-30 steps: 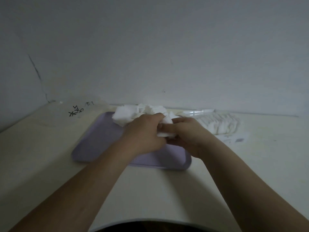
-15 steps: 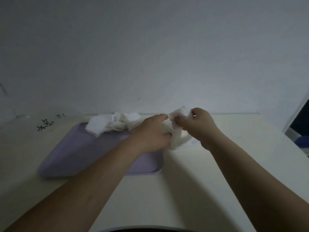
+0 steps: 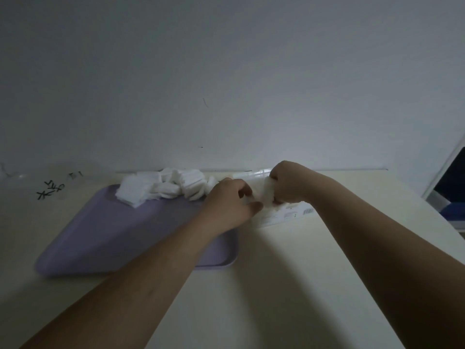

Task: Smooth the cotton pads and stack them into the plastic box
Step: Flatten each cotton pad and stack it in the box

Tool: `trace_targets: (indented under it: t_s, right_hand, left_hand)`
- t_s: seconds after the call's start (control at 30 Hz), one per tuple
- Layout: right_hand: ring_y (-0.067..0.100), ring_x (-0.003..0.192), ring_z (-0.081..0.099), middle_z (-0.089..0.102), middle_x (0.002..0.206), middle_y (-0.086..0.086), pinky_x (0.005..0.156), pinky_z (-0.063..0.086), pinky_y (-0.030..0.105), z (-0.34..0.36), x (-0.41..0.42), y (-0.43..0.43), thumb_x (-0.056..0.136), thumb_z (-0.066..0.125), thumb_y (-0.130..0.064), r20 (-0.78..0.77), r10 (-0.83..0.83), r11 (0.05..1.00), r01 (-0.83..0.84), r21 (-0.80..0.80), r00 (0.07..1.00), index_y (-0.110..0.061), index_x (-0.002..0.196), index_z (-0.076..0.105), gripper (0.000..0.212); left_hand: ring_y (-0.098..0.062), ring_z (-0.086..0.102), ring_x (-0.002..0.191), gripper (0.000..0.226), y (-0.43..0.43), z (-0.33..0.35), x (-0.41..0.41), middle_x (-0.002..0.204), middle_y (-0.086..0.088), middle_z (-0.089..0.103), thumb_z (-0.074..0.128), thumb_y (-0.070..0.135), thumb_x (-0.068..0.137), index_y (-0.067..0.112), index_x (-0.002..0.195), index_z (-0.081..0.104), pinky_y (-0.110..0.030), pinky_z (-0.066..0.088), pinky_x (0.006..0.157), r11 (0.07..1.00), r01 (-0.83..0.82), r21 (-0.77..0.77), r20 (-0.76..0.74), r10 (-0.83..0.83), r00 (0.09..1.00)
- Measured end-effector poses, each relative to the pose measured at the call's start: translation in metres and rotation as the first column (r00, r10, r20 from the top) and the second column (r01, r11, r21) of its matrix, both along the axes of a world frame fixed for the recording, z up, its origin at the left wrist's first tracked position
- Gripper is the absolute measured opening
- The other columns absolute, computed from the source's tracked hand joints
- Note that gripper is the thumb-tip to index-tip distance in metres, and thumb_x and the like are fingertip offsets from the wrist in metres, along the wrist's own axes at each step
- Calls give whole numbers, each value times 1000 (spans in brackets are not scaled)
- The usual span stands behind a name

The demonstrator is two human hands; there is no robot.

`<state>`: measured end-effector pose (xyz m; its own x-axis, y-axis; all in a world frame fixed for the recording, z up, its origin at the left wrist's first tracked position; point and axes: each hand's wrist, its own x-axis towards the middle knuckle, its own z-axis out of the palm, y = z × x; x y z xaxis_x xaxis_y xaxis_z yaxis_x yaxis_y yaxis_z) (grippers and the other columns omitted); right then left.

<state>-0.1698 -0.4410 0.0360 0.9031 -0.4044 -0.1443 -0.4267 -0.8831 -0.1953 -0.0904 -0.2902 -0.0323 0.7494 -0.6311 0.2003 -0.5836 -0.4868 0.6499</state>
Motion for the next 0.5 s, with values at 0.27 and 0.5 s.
trace_targets:
  t_s: [0.27, 0.5]
  right_hand:
    - [25, 76, 63, 58, 84, 0, 55, 40, 27, -13, 0, -6, 77, 59, -2, 53, 23, 990, -16, -143, 998, -20, 80, 51, 20]
    - [24, 69, 58, 61, 73, 5, 63, 44, 30, 1, -8, 3, 84, 63, -32, -17, 14, 986, -11, 165, 1000, -12, 70, 59, 25]
  left_hand:
    - [-10, 63, 91, 30, 2, -1, 2, 103, 11, 61, 82, 51, 78, 34, 99, 68, -29, 54, 80, 1000, 6, -21, -56, -7, 998]
    - [-8, 62, 83, 36, 1, -3, 3, 100, 11, 63, 84, 57, 73, 34, 95, 69, -26, 52, 72, 999, -7, -53, -89, 2, 996]
